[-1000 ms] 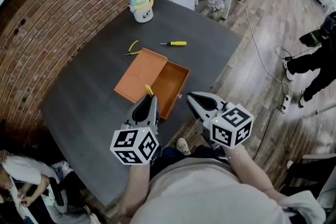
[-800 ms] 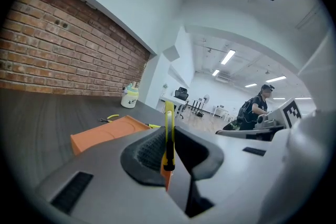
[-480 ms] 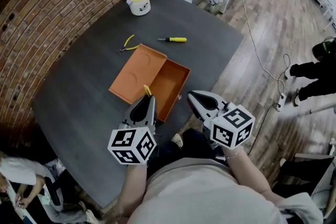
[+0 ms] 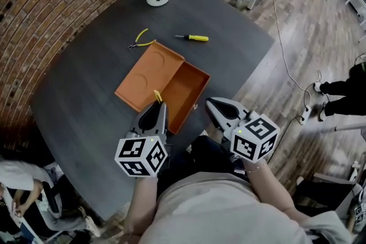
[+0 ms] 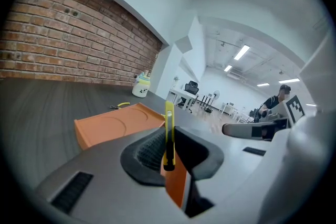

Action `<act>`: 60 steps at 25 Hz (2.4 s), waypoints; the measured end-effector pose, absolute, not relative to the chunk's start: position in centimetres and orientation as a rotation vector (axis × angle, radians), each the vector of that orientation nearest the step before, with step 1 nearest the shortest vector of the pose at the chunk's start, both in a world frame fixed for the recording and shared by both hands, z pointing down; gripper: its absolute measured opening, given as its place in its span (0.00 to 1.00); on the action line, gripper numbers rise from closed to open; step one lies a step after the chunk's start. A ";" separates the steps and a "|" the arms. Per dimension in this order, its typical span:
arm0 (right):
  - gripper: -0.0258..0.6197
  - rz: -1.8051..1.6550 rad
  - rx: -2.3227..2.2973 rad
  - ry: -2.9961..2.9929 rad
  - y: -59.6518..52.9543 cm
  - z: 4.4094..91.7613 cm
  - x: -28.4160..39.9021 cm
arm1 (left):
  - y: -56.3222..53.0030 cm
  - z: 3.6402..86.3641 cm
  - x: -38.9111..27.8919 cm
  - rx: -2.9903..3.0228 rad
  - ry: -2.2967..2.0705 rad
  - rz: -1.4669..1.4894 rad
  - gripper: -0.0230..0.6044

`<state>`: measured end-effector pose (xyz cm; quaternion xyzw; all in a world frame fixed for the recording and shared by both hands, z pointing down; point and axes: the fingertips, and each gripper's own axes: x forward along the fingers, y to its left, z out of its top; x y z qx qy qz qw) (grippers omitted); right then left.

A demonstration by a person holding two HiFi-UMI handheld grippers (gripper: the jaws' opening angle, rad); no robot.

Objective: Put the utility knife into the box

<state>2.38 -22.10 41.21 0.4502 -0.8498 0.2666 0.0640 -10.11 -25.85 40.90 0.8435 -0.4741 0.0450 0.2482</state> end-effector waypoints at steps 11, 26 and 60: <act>0.05 0.809 1.279 -2.588 -25.7 40.9 4.8 | -26.7 40.6 -9.4 2.338 -1.344 0.300 0.14; 0.05 0.896 1.173 -2.565 -26.1 43.0 4.4 | -27.9 43.9 -6.8 2.414 -1.264 0.653 0.14; 0.05 1.222 1.232 -2.479 -26.4 47.6 7.6 | -29.7 54.3 -2.3 2.317 -0.984 1.275 0.14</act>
